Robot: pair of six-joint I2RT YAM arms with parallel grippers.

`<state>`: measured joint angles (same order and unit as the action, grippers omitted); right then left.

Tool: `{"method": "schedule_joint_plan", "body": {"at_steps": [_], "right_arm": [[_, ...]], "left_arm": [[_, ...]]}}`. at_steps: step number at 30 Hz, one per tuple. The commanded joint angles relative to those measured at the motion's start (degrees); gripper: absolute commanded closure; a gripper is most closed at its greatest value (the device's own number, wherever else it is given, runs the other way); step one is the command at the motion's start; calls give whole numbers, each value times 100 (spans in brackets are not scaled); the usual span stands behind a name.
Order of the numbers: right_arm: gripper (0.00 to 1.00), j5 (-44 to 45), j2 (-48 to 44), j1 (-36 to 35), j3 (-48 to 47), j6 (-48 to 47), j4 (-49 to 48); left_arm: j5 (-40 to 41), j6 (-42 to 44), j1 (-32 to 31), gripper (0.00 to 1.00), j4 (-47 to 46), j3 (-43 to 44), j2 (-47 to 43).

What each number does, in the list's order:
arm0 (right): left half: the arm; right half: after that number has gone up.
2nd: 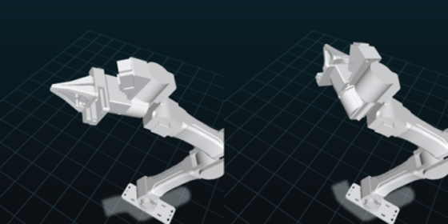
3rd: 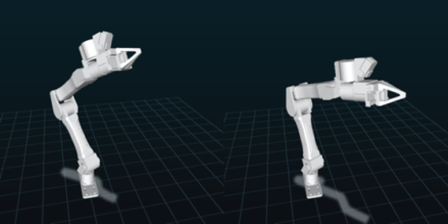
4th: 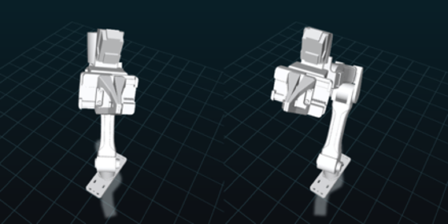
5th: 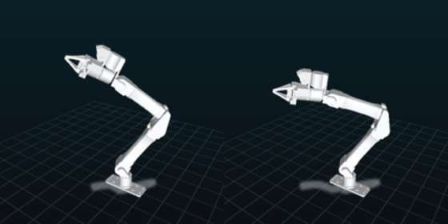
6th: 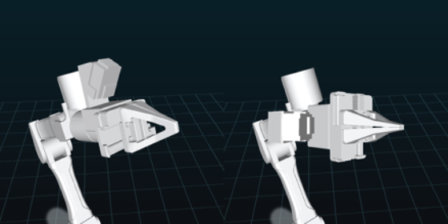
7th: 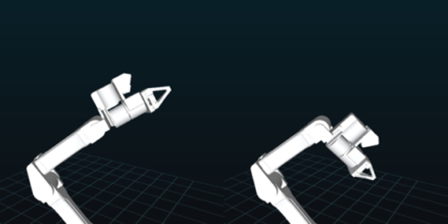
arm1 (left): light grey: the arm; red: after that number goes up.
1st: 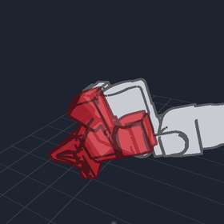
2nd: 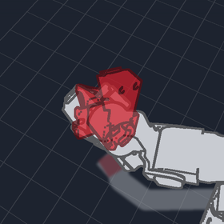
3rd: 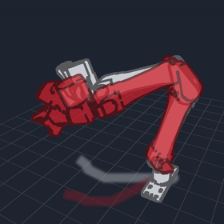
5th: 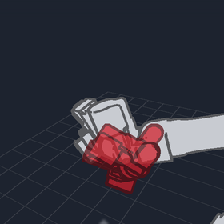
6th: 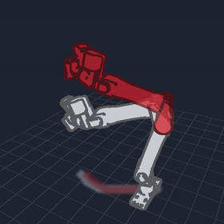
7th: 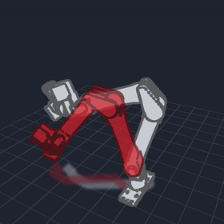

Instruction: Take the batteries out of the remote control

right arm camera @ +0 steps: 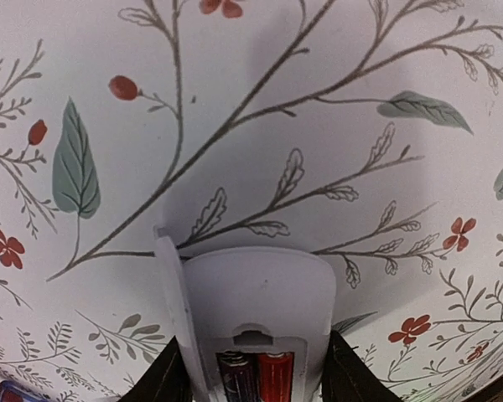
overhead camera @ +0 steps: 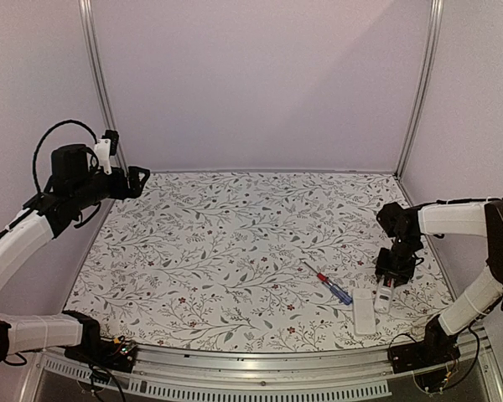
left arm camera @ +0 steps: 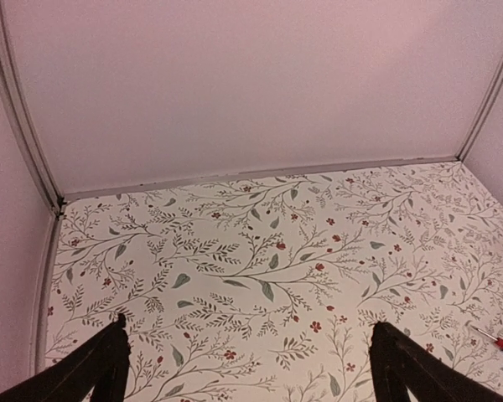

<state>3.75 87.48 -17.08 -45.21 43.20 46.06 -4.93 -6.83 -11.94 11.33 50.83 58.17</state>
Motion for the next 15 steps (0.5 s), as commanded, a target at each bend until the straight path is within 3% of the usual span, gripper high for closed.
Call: {"method": "schedule_joint_plan", "body": {"at_steps": [1,15], "right_arm": [[58,-277,303,-144,-396,-343,-1458],[60,-37,1441,-862,-2071,-1280,-2018]], "left_arm": [[116,78,-71,0,24,-50,-14],[242,108,-70,0,31,-69,-8]]}}
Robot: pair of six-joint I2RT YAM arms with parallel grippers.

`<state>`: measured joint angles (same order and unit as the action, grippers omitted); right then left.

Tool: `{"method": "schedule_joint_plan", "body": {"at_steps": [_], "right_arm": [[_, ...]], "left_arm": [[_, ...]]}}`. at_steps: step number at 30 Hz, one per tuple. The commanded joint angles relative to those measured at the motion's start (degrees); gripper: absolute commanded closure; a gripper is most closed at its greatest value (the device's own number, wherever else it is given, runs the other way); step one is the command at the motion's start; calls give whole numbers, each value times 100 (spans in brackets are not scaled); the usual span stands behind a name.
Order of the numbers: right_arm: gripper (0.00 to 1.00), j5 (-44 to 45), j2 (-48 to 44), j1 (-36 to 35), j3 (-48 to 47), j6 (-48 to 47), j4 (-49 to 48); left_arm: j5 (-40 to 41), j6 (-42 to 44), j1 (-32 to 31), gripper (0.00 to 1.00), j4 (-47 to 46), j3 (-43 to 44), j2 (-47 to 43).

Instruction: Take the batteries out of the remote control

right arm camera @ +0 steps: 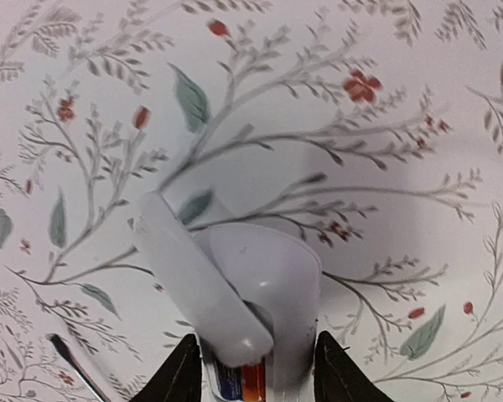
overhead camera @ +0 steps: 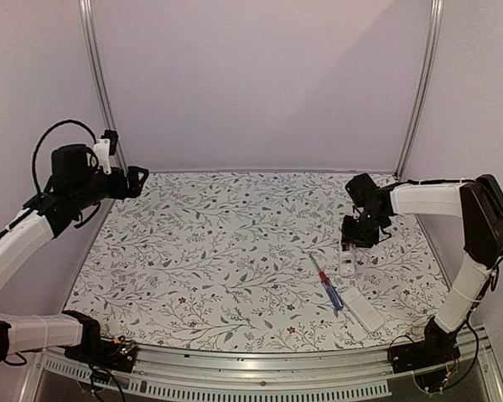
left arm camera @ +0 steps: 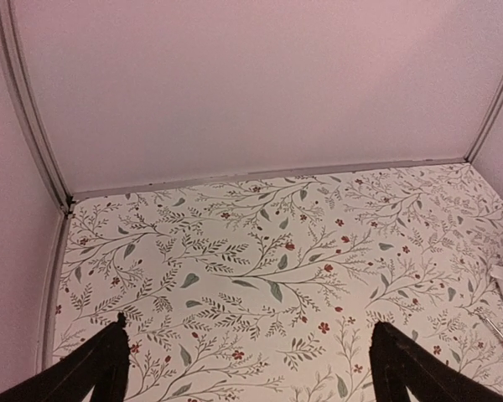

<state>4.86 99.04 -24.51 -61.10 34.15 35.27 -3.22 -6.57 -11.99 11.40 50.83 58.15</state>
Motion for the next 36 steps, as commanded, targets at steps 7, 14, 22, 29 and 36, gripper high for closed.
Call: {"method": "schedule_joint_plan", "body": {"at_steps": [7,14,22,29,36], "right_arm": [[61,-209,1111,-265,-1399,-816,-1241],[61,-188,1374,-432,-1775,-952,-1256],[38,349,311,-432,-940,-729,-859],[18,873,-715,-438,282,59,-485],[18,903,-914,-703,843,905,-627]], "left_arm": [[106,91,-65,0,27,-80,71],[245,120,-63,0,8,-117,122],[305,120,-62,0,-114,-211,32],[427,151,-78,0,-145,-215,38],[1201,-33,-93,0,-165,-209,38]]}}
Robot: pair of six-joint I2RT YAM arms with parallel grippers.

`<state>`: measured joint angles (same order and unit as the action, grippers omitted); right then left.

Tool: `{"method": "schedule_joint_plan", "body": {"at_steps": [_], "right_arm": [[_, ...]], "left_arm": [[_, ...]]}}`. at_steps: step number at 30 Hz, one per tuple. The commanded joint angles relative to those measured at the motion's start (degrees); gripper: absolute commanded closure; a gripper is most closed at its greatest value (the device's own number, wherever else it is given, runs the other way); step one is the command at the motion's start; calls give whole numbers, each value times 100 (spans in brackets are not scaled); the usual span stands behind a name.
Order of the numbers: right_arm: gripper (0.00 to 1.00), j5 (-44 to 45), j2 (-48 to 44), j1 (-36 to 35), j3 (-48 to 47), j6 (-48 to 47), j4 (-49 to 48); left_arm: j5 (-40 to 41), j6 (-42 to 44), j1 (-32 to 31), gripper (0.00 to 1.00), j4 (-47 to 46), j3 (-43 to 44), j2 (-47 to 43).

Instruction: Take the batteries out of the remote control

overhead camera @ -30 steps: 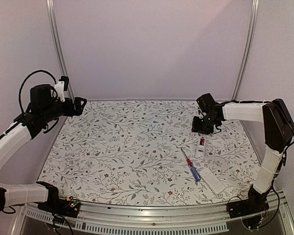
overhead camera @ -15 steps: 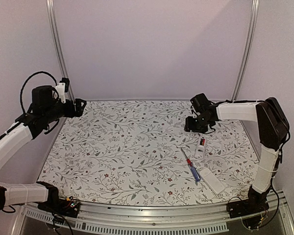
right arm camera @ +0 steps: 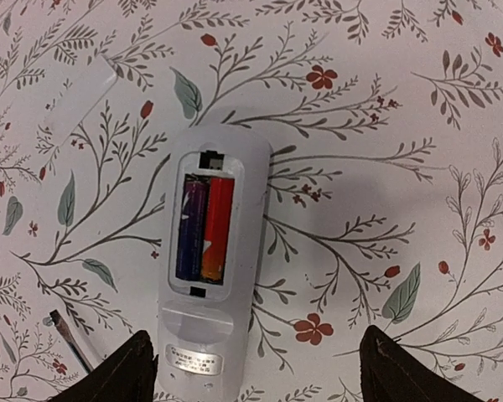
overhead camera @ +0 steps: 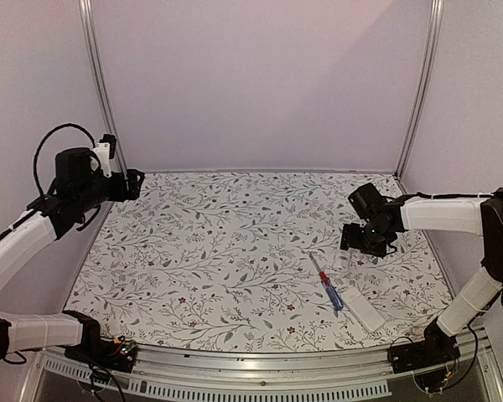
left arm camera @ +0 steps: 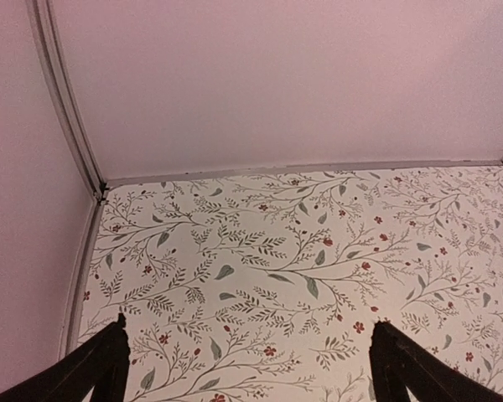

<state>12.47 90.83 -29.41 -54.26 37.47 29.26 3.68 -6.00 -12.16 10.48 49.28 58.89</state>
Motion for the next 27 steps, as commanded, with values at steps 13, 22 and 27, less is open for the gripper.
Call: {"method": "schedule_joint_plan", "body": {"at_steps": [13,22,27], "right_arm": [[33,301,697,-508,-317,690,127],[33,154,1101,-658,-579,818,115],[34,192,1255,-680,-656,865,220]], "left_arm": [[449,-94,-76,0,-39,-67,2],[444,-80,-76,0,-50,-76,-62],[384,-84,-83,0,-54,-78,-55]]}}
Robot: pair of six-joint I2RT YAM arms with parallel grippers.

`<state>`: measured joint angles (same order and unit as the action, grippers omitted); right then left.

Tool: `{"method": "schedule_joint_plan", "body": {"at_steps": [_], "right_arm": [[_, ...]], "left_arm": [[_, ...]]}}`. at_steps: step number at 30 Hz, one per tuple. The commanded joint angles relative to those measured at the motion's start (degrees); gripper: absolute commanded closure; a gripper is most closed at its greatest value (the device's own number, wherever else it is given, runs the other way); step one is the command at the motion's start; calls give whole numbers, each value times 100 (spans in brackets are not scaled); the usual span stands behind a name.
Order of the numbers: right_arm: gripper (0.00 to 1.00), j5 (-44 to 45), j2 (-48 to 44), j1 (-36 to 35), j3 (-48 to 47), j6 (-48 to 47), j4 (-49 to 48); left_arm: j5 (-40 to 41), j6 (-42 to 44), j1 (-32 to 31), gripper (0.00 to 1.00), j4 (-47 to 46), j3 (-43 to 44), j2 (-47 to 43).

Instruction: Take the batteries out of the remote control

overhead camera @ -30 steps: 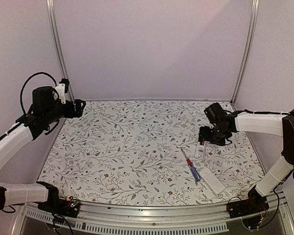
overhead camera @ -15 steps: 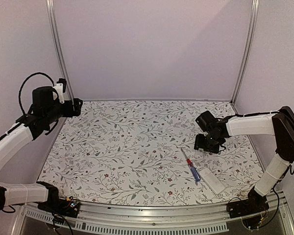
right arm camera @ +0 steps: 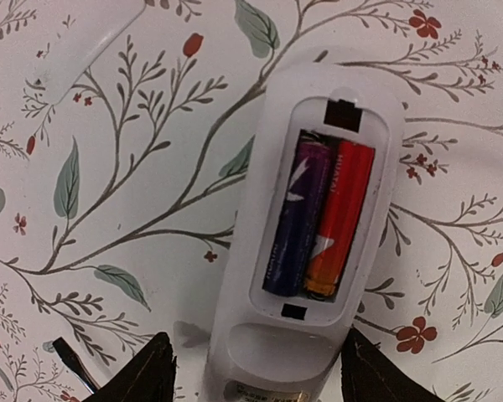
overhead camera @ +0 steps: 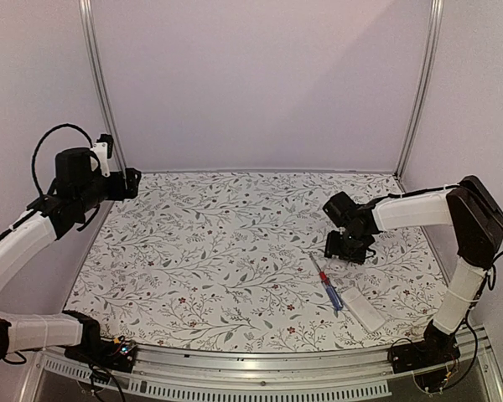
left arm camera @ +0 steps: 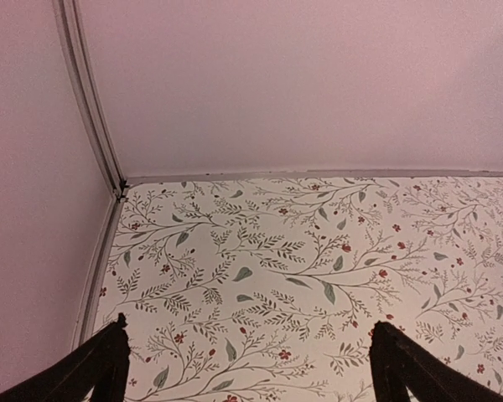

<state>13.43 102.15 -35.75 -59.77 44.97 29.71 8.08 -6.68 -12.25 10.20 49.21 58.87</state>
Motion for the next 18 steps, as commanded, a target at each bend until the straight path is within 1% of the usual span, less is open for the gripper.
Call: {"method": "schedule_joint_plan", "body": {"at_steps": [1,3,14,15,18], "right_arm": [[37,140,97,-46,-85,131,220],[40,234,27,-34,-22,159,285],[42,254,-113,68,99,96,277],[45,186,-119,68,95,59,209],[57,-43,-101,70,97,-104,-34]], "left_arm": [[-53,-11,-76,0,-26,-70,-51],[-55,-3,-71,0,-12,-70,-52],[-53,-7,-74,0,-16,-69,-85],[-52,-9,-73,0,-17,-70,-86],[-56,6,-76,0,-17,-69,-103]]}}
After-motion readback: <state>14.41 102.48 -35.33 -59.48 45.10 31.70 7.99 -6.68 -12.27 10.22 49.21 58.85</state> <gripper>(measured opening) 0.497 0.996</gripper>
